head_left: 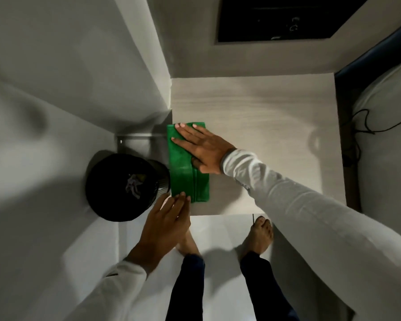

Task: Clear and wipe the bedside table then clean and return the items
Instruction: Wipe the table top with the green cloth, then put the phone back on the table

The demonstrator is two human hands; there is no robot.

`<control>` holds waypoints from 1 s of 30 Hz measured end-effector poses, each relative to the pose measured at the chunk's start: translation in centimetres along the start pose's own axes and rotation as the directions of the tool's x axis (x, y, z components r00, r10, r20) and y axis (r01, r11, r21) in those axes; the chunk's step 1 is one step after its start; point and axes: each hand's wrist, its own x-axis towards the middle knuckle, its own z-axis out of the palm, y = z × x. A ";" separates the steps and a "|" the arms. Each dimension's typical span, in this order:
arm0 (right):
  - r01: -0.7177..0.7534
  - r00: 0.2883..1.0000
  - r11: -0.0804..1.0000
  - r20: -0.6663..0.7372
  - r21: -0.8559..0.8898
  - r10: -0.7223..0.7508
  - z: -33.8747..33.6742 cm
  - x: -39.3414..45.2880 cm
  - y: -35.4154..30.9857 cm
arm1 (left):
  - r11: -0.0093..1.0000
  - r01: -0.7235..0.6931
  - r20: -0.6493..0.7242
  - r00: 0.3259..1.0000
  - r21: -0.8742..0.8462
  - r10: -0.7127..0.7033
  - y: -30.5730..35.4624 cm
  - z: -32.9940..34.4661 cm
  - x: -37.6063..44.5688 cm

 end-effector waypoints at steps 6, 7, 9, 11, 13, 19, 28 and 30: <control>-0.495 0.750 0.866 -0.471 0.067 0.465 -5.7 -8.7 1.2 | 1.000 0.022 -0.057 0.998 -0.021 -0.023 -2.4 -7.1 7.4; -0.564 0.680 0.823 -0.526 0.069 0.511 -7.1 -10.9 1.8 | 1.000 -0.012 -0.061 0.998 -0.002 0.012 -2.2 -8.8 9.7; -0.676 0.559 0.733 -0.595 0.077 0.578 -9.7 -15.3 2.8 | 0.996 -0.084 -0.093 0.992 0.011 0.084 -1.1 -12.1 14.3; -0.784 0.414 0.612 -0.647 0.105 0.641 -12.1 -20.5 3.3 | 0.982 -0.188 -0.150 0.971 -0.004 0.185 1.7 -15.2 19.0; -0.849 0.276 0.506 -0.688 0.153 0.672 -13.9 -24.9 3.7 | 0.958 -0.286 -0.203 0.938 0.009 0.281 4.8 -17.9 23.0; -0.922 -0.101 0.197 -0.697 0.334 0.710 -16.1 -38.9 4.7 | 0.821 -0.571 -0.330 0.780 -0.025 0.532 19.6 -24.2 32.8; -0.487 -0.719 -0.124 -0.316 0.865 0.619 -10.5 -50.5 7.7 | 0.498 -0.518 -0.044 0.722 -0.695 0.690 40.7 -23.8 39.7; -0.194 -0.790 -0.129 -0.076 0.972 0.609 -9.0 -51.3 9.4 | 0.521 -0.427 0.061 0.728 -0.739 0.683 44.0 -22.3 41.2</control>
